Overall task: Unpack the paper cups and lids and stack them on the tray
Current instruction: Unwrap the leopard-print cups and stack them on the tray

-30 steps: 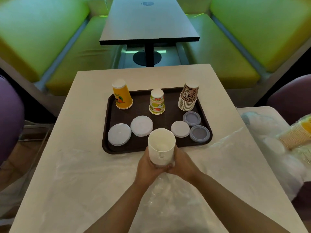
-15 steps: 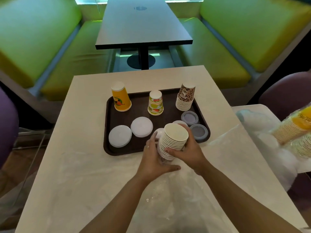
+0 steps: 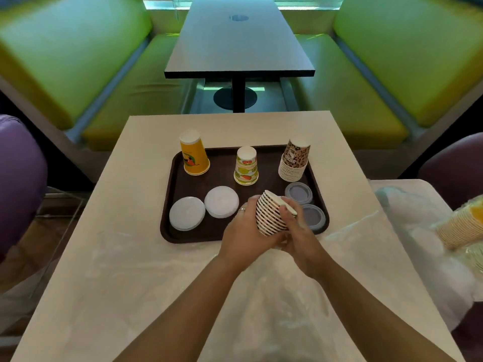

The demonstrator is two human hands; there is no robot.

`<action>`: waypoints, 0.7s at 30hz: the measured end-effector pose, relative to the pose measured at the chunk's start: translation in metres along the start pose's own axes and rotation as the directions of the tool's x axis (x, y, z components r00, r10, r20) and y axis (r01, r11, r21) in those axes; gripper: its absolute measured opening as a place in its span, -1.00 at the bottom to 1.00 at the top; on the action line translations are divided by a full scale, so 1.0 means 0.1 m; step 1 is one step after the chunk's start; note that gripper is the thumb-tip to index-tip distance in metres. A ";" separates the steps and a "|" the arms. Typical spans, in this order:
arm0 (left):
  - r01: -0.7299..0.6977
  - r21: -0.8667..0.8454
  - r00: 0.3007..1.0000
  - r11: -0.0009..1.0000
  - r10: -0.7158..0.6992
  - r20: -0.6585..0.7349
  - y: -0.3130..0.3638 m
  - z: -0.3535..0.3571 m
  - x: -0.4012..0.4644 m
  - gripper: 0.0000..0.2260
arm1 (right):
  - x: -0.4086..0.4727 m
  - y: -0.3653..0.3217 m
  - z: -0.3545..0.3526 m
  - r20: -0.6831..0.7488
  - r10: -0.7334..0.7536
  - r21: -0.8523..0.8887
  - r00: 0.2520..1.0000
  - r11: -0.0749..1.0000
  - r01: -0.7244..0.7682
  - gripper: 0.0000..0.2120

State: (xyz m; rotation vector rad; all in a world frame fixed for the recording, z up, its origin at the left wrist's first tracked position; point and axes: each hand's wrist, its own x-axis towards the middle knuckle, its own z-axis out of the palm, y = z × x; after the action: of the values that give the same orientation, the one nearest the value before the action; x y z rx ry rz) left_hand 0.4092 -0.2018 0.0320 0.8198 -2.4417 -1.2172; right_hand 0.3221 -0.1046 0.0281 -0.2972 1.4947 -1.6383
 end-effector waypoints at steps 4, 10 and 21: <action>0.029 0.090 0.999 0.996 -0.027 -0.022 0.08 -0.05 0.09 -0.28 | 0.05 0.02 0.00 0.002 0.058 0.014 0.998 0.998 -0.058 -0.34; 0.038 0.145 0.999 0.989 -0.034 -0.032 0.10 -0.09 0.16 -0.37 | 0.11 -0.12 -0.09 0.001 -0.111 -0.222 0.994 0.969 0.108 -0.54; 0.080 0.158 0.997 0.984 -0.081 0.001 0.15 -0.10 0.23 -0.40 | 0.24 -0.17 -0.10 -0.005 -0.146 -0.284 0.989 0.949 0.139 -0.68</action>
State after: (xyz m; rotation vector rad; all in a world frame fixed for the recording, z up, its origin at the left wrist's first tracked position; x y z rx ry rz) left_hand 0.3906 -0.2144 0.0497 0.9674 -2.5592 -1.0654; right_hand 0.2938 -0.1168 0.0314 -0.5554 1.7648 -1.5405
